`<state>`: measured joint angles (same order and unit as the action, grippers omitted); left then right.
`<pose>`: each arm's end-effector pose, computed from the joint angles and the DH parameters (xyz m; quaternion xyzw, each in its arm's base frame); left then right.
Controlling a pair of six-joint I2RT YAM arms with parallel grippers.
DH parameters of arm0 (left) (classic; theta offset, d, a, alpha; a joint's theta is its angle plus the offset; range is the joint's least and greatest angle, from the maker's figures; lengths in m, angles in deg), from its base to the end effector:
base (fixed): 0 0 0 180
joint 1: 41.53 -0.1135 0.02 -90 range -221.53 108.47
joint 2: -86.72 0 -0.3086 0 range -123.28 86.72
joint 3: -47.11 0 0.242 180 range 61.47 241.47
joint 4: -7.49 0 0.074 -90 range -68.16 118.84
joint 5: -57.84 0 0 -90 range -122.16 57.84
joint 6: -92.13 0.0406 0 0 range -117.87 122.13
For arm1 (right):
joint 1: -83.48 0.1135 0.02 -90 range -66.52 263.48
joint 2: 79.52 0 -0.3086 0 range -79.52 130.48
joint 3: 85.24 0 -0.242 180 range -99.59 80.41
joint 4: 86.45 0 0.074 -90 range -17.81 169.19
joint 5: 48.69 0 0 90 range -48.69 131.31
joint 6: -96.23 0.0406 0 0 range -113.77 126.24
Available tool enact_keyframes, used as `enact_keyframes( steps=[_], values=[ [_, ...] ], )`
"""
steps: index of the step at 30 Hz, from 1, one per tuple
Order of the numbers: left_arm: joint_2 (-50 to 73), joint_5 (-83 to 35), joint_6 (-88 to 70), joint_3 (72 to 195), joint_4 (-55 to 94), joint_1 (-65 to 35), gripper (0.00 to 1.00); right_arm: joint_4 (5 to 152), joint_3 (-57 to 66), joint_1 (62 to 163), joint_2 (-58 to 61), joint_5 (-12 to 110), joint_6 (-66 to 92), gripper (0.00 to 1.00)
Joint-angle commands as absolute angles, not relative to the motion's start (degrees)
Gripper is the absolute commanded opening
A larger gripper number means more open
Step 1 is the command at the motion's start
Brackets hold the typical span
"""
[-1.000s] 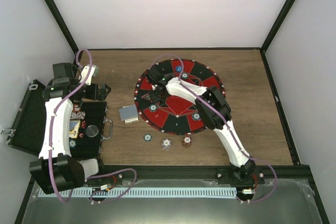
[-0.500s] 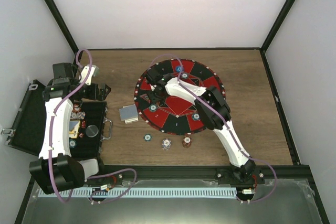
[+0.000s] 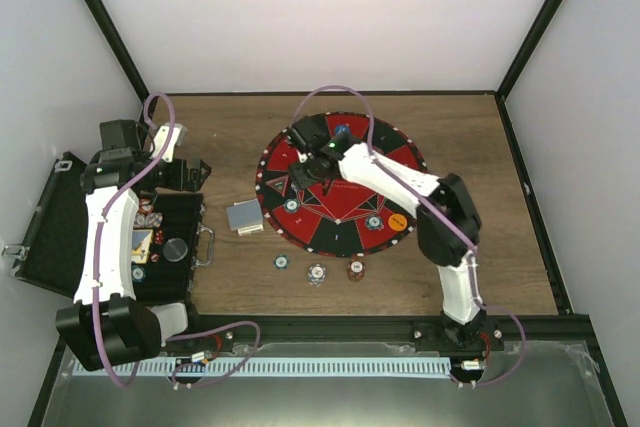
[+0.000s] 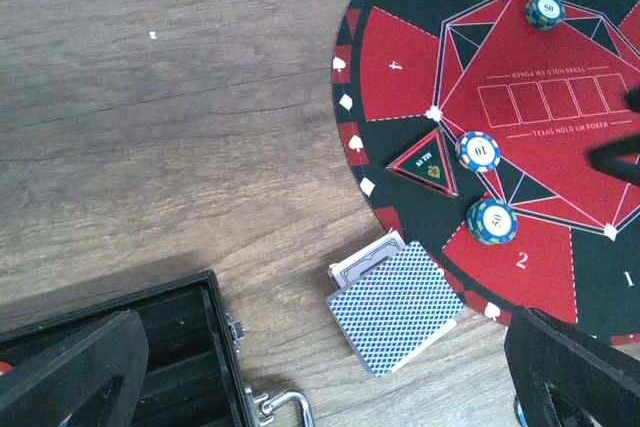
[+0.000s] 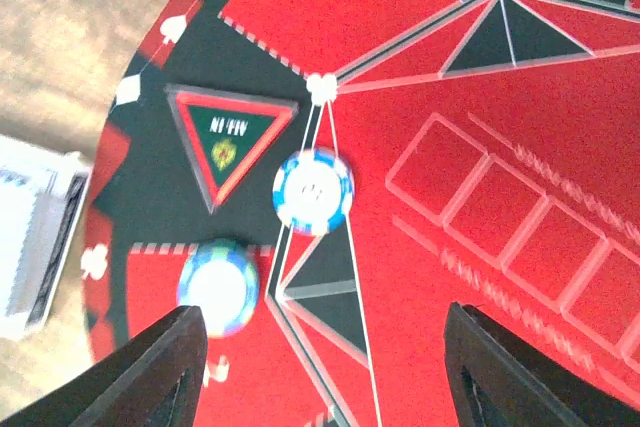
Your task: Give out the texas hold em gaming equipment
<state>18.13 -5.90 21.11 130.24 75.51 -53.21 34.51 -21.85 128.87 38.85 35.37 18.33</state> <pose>0.2066 0.0244 0.3728 0.1299 0.9184 -0.1274 0.3513 0.3291 0.3276 0.2778 -0.2643 0.9297 0.0771 0.2448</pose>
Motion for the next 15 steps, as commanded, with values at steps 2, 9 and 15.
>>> enact_keyframes(
  steps=[2,9,15],
  values=[
    [19.65,-4.38,20.39,130.38,75.39,-53.64,1.0,35.18,-8.0,134.83,25.9,33.75,21.23,0.72],
    [19.75,-3.95,20.1,130.48,75.37,-53.7,1.0,37.46,9.59,144.46,16.85,36.11,26.93,0.89],
    [20.01,-4.26,20.23,130.39,75.58,-53.61,1.0,39.21,15.52,148.82,14.57,38.32,28.97,0.93]
  ],
)
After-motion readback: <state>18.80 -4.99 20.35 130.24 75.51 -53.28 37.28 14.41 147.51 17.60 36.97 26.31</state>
